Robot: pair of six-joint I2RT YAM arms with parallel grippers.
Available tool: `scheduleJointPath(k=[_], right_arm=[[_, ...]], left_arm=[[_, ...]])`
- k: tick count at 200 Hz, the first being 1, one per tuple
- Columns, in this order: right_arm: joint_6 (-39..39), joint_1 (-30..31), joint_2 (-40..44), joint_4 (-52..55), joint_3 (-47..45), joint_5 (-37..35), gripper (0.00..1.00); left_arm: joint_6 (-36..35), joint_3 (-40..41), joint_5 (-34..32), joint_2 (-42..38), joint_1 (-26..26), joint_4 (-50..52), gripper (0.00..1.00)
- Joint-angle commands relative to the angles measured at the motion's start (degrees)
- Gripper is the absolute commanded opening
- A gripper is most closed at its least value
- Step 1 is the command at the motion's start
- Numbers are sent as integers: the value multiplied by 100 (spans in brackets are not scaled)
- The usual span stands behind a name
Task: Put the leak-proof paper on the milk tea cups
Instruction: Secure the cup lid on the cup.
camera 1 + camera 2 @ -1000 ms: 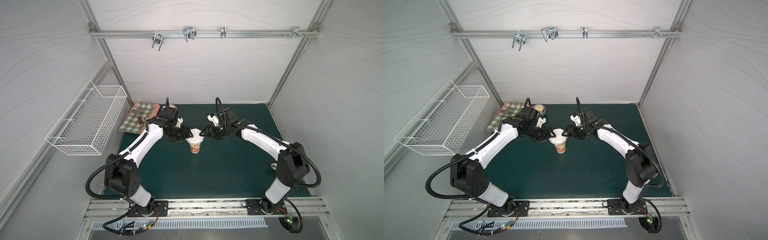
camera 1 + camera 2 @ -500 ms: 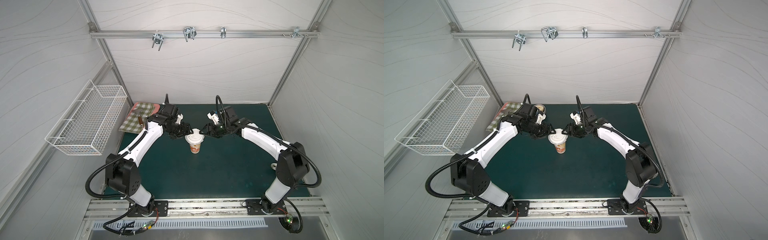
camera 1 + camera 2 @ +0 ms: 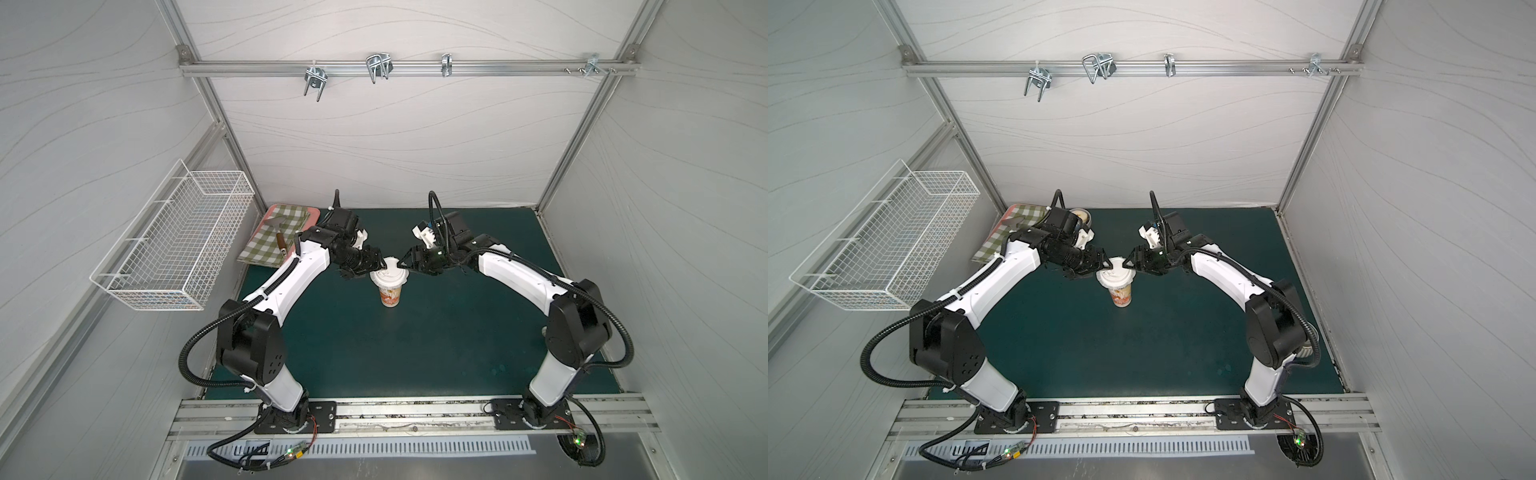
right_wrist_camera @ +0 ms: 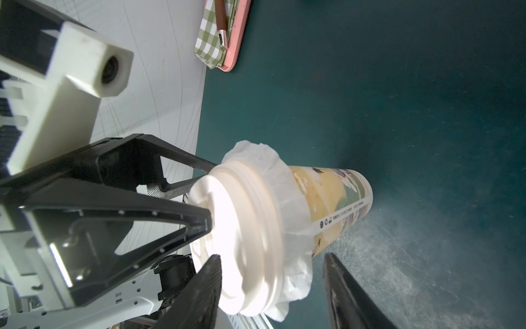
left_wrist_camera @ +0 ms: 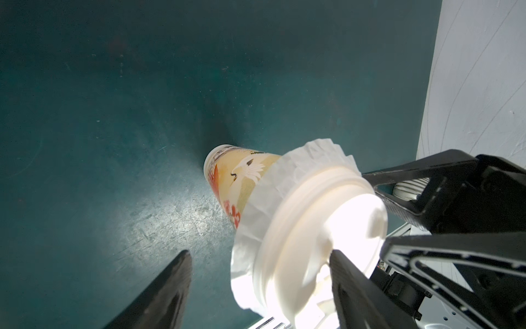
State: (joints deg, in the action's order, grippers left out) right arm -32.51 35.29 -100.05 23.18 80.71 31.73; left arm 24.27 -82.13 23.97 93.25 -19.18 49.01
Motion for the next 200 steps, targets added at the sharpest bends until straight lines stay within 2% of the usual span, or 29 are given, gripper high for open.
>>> scheduleJointPath(k=[1,200], right_arm=[[80,5,-96,103,173,-54,58],[-1,-79,-420,126,393,-80,57]], left_arm=[[-81,-277,-68,95,20,-41,78],[-151,-568,-146,370,72,117,78]])
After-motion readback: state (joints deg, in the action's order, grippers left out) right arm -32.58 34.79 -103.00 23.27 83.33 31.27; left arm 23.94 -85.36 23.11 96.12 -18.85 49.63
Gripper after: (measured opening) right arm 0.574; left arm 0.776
